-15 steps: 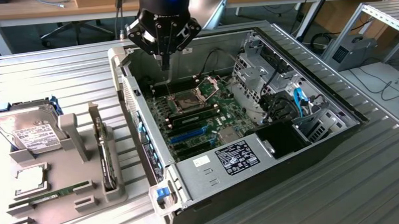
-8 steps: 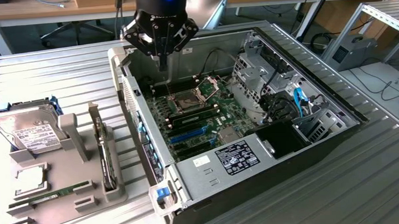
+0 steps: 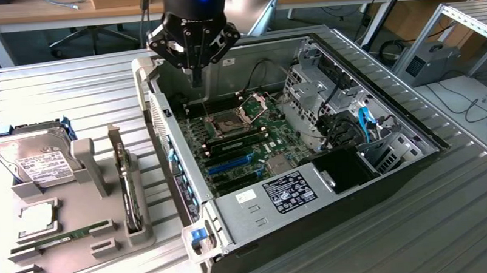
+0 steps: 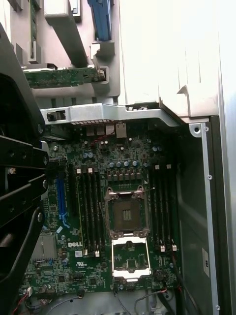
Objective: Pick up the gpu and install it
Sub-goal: 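Reach for the gpu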
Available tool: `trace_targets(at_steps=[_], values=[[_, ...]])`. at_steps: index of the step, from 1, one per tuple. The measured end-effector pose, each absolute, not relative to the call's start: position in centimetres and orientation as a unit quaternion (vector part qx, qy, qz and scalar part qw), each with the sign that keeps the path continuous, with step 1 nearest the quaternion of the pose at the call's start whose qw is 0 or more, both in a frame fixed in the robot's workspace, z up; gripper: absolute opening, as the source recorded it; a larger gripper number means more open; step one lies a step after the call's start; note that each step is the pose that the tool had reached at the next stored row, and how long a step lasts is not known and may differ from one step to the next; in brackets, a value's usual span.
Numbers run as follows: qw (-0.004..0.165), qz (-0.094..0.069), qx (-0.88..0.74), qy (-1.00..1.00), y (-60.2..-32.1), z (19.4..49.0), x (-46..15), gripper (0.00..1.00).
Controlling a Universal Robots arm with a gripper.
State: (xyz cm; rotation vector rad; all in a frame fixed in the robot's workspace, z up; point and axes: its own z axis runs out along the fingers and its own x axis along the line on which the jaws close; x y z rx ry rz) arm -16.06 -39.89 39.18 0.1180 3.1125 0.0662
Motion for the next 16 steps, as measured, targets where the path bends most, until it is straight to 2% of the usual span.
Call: trace_targets(at_steps=[16], values=[[0.013,0.021,0.038,0.999,-39.9,39.1,-17.2,0.11]])
